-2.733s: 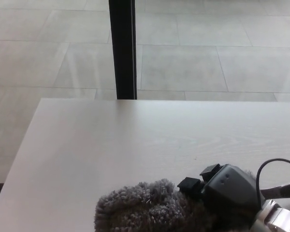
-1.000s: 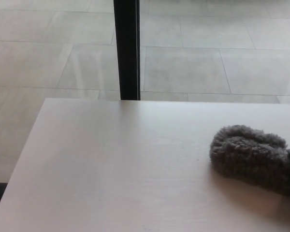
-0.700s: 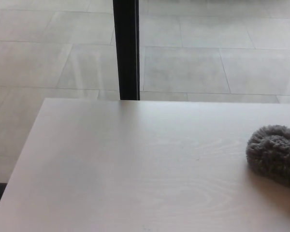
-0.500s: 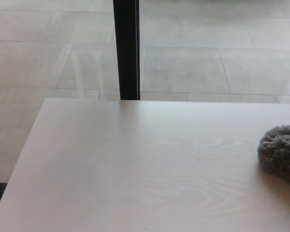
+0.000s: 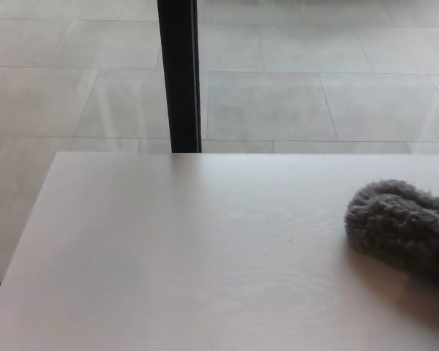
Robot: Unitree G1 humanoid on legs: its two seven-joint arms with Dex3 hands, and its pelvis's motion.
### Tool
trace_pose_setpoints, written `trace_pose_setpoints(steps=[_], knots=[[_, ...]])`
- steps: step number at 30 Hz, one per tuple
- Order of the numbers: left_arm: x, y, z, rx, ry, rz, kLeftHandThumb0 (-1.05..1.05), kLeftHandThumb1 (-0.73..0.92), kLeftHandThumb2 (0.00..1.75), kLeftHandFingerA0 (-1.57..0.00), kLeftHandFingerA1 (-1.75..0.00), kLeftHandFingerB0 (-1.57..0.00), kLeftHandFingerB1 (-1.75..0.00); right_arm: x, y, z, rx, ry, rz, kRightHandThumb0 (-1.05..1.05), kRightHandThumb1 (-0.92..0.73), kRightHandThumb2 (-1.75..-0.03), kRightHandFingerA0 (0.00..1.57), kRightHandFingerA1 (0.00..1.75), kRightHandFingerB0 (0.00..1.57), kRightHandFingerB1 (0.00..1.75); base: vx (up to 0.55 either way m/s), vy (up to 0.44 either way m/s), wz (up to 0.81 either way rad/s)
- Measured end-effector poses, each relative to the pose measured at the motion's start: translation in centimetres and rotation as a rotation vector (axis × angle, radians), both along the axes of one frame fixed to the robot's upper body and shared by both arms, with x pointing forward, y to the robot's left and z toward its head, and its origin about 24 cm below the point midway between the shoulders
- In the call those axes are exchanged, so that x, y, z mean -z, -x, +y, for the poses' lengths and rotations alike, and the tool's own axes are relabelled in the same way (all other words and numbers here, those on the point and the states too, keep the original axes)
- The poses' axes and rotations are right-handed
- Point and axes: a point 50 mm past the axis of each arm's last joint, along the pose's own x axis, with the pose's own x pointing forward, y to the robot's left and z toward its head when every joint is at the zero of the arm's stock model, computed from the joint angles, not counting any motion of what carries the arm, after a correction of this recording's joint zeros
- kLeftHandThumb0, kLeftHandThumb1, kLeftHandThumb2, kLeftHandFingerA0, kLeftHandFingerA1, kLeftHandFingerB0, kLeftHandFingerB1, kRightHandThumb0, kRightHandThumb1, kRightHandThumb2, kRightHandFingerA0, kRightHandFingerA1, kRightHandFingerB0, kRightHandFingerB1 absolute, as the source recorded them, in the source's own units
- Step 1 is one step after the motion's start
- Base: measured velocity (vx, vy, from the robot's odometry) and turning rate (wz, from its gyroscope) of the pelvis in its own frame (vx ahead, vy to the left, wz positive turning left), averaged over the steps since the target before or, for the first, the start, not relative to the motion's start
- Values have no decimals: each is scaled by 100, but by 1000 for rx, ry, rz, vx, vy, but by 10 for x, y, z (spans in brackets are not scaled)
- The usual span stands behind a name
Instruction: The robot uses its right hand to pick up the duster kept in the middle of the desk and use it to wipe the desk by swiping its surface twice
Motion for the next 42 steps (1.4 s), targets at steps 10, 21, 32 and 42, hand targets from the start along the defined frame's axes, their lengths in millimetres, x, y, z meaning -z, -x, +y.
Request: trace_pose_setpoints(steps=[10, 21, 32, 42], knots=[[-1, -5, 0, 9, 2, -5, -92, 21, 163, -89, -138, -80, -129, 3, -2, 93, -249, -149, -28, -36, -58, -57, 79, 172, 76, 66, 0, 0, 0], [-5, -12, 2, 25, 3, -22, -92, 13, 170, -87, -142, -75, -130, 9, 26, 126, -440, -203, -34, -40, -49, -95, 117, 134, 83, 102, 0, 0, 0], [-8, -21, 1, 37, 1, -40, -85, 11, 174, -92, -143, -79, -133, 4, 52, 119, -601, -254, -31, -33, -64, -61, 87, 175, 78, 103, 0, 0, 0], [-13, -19, 7, 48, -22, -27, -95, 11, 169, -90, -141, -78, -131, 7, 66, 97, -678, -262, -15, -34, -64, -61, 86, 175, 81, 84, 0, 0, 0]])
